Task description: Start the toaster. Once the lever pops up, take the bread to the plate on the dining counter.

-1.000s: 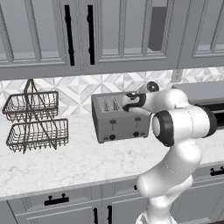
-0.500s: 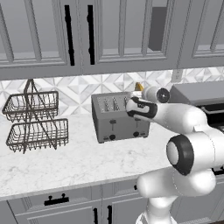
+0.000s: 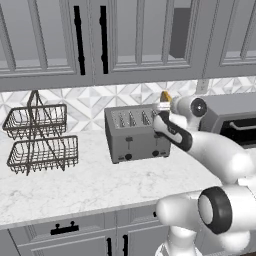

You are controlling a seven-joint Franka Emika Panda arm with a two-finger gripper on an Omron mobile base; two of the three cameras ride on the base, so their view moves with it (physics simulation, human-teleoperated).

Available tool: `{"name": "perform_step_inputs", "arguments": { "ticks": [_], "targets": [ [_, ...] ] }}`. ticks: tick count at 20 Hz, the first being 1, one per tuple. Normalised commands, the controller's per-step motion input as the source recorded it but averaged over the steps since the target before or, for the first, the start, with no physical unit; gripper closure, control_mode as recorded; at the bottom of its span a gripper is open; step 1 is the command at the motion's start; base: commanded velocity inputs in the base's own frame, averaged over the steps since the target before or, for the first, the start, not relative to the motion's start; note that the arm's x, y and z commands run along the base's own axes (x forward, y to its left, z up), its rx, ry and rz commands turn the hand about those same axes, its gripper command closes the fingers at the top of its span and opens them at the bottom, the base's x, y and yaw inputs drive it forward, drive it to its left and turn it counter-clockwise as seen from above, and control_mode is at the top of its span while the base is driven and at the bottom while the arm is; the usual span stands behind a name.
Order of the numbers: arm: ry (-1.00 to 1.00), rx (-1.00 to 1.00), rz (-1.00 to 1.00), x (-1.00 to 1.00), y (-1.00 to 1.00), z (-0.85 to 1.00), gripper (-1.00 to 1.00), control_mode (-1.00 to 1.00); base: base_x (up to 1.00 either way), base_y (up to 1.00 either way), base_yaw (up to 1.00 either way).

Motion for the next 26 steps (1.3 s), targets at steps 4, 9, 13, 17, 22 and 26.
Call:
{"name": "perform_step_inputs", "arguments": {
  "ticks": [4, 9, 13, 17, 22, 26],
  "targets": [
    [0.24, 0.0, 0.0, -0.93, 0.0, 0.38, 1.0, -1.0, 0.0, 0.0, 0.0],
    [0.16, 0.0, 0.0, -1.0, 0.0, 0.12, 1.0, -1.0, 0.0, 0.0, 0.0],
    [0.09, 0.0, 0.0, -1.0, 0.0, 0.02, 1.0, -1.0, 0.0, 0.0, 0.0],
    [0.03, 0.0, 0.0, -1.0, 0.0, 0.0, 1.0, -1.0, 0.0, 0.0, 0.0],
    [0.0, 0.0, 0.0, -0.74, 0.0, 0.0, 1.0, -1.0, 0.0, 0.0, 0.0],
    [0.0, 0.0, 0.0, -0.5, 0.0, 0.0, 1.0, -1.0, 0.0, 0.0, 0.0]
  ]
}}
